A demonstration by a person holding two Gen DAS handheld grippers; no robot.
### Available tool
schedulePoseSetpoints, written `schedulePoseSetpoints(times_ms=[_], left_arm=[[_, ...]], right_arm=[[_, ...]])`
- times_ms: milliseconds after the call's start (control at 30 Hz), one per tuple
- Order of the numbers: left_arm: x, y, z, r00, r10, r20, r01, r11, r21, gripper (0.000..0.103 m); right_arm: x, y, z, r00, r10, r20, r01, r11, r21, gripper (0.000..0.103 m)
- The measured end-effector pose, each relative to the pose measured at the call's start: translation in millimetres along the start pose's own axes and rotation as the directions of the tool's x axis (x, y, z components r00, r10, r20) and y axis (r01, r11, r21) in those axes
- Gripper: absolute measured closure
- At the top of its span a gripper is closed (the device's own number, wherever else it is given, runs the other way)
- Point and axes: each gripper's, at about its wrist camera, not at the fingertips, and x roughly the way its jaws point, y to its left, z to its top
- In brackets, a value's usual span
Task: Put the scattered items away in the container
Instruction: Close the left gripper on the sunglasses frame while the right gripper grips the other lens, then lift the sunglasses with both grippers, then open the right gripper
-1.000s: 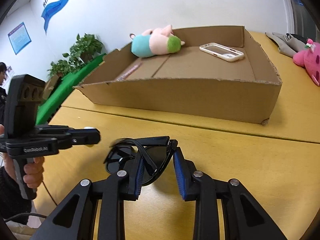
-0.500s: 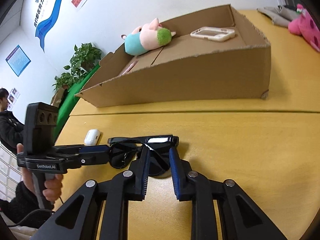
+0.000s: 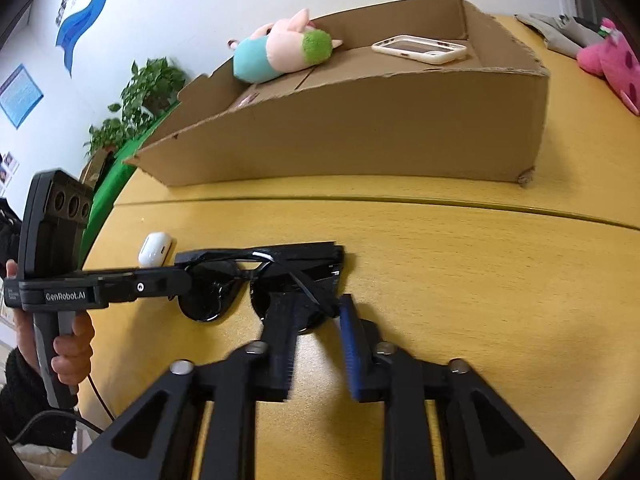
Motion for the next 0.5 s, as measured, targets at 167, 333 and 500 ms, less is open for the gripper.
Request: schedulePoseSetpoints(times_ms=[167,333,500], left_arm=[[-3,2,-3,0.999,-0.038,-0.002,0.038,0.999,0.003,0.081],[-13,2,-1,0.995,-0.094,0.017,0.094,0.996,0.001,0.082],[-27,-6,7,0.990,-0.136,0.045,0.135,0.991,0.011,0.084]], right_arm=[[-5,-4,0,0.999,0.032,0.010,-0.033,0.999,0.011,0.089],[-12,-6,3,0.998,0.060,0.033,-0.060,0.998,0.020,0.090],[-23,-2,9,0.994,0.086,0.071,-0.087,0.996,0.013,0.091]])
